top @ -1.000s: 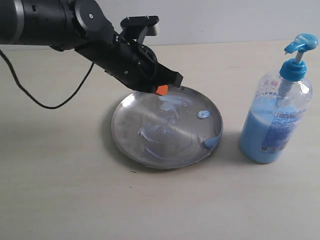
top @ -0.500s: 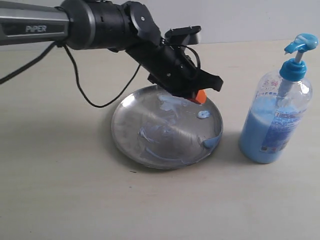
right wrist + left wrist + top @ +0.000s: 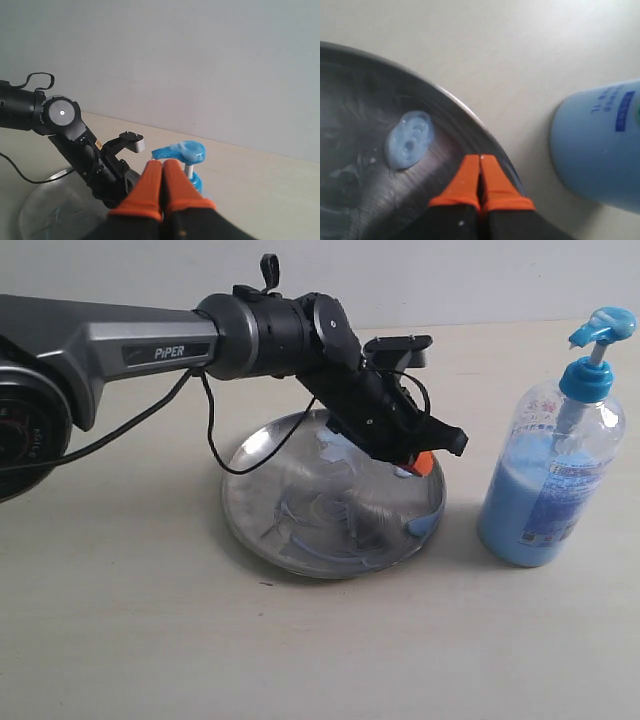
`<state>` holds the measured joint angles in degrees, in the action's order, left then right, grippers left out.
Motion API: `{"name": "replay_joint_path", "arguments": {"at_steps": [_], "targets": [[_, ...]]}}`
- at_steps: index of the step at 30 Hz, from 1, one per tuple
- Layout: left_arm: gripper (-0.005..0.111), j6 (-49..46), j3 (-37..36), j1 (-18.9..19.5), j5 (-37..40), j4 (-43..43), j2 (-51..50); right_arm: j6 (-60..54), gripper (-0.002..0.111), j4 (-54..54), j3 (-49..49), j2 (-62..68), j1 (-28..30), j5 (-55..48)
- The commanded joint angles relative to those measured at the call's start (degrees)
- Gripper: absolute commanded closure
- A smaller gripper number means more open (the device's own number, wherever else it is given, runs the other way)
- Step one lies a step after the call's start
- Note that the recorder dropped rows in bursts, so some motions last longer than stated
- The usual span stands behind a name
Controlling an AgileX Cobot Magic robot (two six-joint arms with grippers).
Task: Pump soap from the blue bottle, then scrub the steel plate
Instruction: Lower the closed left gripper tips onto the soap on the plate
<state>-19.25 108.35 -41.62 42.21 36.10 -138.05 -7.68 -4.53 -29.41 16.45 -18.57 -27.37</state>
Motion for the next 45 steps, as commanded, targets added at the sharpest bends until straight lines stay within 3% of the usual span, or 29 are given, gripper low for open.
{"name": "replay_joint_path", "arguments": {"at_steps": [1, 9, 17, 24, 45], "targets": [[0.107, 0.22, 1.26, -0.17, -1.56, -1.05, -1.16, 0.21, 0.108, 0.03, 0.42, -0.41, -0.09, 0.10], [0.107, 2.30, 1.64, -0.17, -5.71, -7.91, -1.63, 0.21, 0.108, 0.03, 0.42, -0.41, -0.09, 0.10], [0.107, 2.43, 1.77, -0.17, -9.50, -8.50, -1.89, 0.21, 0.108, -0.66, 0.42, -0.41, -0.09, 0.10], [0.107, 2.98, 5.79, -0.17, -7.54, -7.94, -5.14, 0.21, 0.108, -1.54, 0.42, -0.41, -0.09, 0.10], [0.107, 2.98, 5.79, -0.17, 1.56, -13.73, -5.50, 0.21, 0.108, -1.54, 0.42, -0.41, -0.09, 0.10]]}}
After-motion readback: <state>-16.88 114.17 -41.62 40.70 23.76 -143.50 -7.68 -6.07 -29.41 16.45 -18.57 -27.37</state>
